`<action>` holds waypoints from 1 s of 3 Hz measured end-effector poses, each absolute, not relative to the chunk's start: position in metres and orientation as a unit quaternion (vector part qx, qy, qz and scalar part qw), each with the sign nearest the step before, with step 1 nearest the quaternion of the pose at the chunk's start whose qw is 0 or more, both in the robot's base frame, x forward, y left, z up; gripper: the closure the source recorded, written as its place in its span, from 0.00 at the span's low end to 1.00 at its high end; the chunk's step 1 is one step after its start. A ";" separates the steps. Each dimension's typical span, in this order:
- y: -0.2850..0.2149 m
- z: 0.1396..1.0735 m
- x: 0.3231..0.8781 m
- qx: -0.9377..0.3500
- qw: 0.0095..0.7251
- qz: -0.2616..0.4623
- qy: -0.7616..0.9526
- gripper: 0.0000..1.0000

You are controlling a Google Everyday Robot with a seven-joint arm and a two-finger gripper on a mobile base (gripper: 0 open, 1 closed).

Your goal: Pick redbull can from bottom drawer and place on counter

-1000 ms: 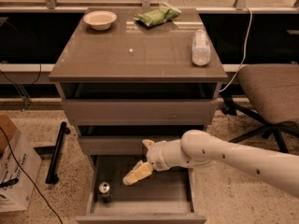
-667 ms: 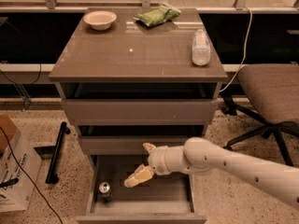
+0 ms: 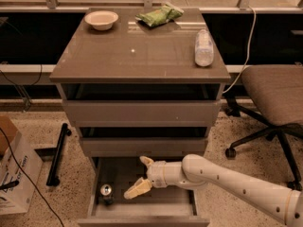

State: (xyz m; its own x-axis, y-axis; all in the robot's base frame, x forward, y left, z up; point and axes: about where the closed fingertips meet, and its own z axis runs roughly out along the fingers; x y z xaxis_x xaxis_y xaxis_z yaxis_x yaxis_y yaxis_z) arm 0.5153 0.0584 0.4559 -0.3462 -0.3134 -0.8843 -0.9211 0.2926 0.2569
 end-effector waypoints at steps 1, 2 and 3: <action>0.076 0.426 0.522 -0.435 0.370 0.413 0.709 0.00; 0.089 0.410 0.525 -0.446 0.344 0.422 0.711 0.00; 0.091 0.408 0.524 -0.447 0.342 0.423 0.710 0.00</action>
Offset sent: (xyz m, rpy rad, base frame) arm 0.0136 0.0419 -0.0665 -0.0426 0.0940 0.1063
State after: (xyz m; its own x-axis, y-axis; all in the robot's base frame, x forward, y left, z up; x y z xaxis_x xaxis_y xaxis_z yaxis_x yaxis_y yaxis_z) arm 0.5241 0.0913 0.4081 -0.3670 -0.3456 -0.8636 -0.9241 0.2417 0.2960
